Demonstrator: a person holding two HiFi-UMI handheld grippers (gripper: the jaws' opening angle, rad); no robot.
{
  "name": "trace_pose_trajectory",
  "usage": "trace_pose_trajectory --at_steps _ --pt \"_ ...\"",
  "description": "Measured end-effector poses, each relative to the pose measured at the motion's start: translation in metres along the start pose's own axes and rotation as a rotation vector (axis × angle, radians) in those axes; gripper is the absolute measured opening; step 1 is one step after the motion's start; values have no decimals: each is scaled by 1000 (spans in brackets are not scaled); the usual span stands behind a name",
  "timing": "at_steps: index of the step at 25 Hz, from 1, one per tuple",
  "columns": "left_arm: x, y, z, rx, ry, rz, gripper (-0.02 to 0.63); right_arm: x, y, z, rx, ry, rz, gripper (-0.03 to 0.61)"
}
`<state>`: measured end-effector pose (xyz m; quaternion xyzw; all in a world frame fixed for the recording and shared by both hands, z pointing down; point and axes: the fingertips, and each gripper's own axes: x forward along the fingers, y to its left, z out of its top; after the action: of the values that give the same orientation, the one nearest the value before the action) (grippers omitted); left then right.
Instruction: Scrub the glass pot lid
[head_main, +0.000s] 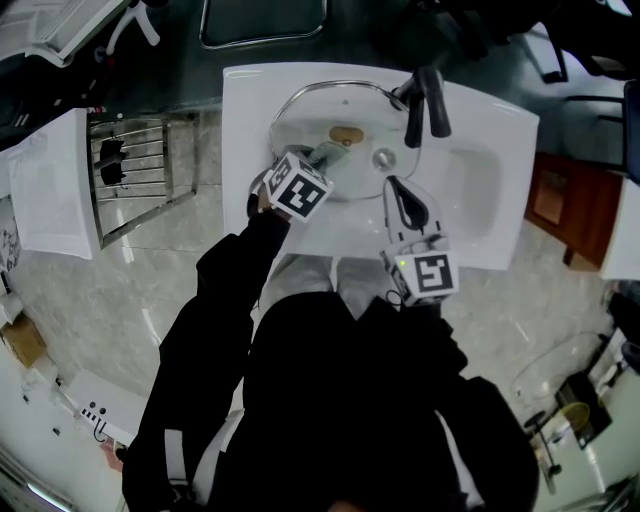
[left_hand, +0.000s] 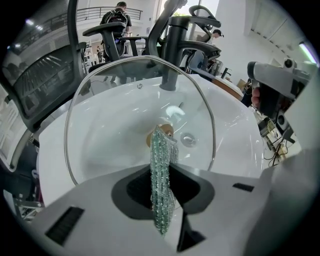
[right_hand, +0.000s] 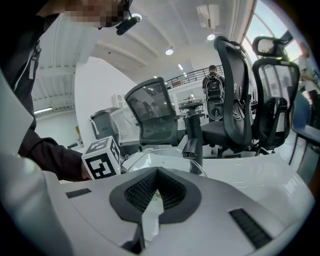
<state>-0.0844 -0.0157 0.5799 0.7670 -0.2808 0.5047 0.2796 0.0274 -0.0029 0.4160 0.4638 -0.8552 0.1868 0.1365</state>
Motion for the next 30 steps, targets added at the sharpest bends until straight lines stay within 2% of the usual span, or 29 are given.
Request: trace_pose_trajectory --at_steps 9,17,30 --pt "-8 10 8 60 14 32 77 -1 -7 9 -39 0 -2 -12" --pt "-14 17 14 104 31 60 78 0 -6 16 -26 4 5 -11" --pt "-27 33 32 135 24 99 80 3 -7 24 -25 2 9 -12"
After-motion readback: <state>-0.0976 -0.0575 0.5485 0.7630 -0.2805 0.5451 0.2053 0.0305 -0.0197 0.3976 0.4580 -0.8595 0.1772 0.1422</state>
